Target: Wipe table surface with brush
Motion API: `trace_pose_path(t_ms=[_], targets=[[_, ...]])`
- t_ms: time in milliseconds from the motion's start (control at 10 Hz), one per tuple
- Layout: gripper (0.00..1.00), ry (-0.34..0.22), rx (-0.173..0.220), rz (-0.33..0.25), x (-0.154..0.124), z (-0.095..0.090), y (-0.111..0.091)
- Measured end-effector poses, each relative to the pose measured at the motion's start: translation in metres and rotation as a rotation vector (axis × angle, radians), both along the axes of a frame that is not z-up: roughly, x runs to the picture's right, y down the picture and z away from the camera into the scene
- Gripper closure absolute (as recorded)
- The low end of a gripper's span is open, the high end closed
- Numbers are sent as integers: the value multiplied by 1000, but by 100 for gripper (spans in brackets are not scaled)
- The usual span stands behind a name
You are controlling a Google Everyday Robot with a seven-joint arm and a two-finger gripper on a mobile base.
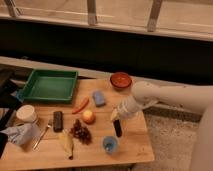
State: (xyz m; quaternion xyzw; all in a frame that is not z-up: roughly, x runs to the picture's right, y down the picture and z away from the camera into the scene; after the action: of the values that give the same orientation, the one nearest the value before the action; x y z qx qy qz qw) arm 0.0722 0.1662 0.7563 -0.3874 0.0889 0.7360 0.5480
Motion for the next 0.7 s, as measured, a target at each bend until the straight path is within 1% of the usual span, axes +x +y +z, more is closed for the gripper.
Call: trace_pose_path(t_ms=[100,200,400,500,600,700], targets=[[100,16,2,13,6,1,-2],[100,37,5,32,15,8,-10],[100,52,16,55,30,26,-30],[100,40,23,57,29,35,-40],[100,31,26,55,24,41,-46],[100,11,34,44,8,49,-56]])
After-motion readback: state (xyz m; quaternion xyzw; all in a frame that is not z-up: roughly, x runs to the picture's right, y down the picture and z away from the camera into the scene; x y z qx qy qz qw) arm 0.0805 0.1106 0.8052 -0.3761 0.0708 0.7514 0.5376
